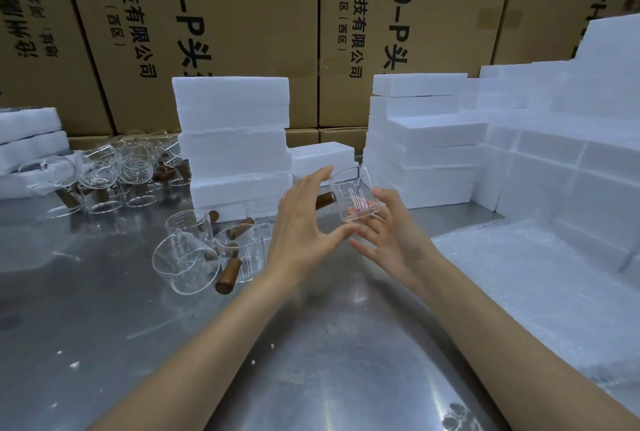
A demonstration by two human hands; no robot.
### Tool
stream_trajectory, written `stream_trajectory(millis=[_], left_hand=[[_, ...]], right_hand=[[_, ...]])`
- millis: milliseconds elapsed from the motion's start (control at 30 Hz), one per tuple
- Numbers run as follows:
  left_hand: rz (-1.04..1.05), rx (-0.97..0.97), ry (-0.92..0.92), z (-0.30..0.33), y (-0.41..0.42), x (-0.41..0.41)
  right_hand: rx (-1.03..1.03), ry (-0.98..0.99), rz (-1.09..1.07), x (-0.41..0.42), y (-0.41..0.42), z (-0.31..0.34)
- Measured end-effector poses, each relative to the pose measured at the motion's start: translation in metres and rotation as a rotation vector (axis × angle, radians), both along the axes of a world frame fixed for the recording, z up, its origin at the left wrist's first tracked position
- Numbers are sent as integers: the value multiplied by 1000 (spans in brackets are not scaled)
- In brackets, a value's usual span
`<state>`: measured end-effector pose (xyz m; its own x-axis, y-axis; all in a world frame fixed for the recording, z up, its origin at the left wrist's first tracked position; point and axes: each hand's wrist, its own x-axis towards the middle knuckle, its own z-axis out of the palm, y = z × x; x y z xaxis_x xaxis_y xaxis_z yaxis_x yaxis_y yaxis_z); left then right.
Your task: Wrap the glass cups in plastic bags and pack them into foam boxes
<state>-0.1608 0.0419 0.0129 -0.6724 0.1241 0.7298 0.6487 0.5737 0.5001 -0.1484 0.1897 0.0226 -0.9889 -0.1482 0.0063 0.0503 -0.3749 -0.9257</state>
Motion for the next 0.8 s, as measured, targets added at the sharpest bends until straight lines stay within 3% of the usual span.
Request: stream_trajectory(millis=[167,367,600,800], left_hand=[[39,-11,75,3,-2,-1],[128,-166,139,2,1,5],[63,15,187,6,5,13],[-23,68,35,-4,7,8]], right_hand=[[16,0,33,2,0,1],[245,97,-137,5,-6,-2],[111,13,-155,0,-1,0],[33,-36,-85,1,-2,3]])
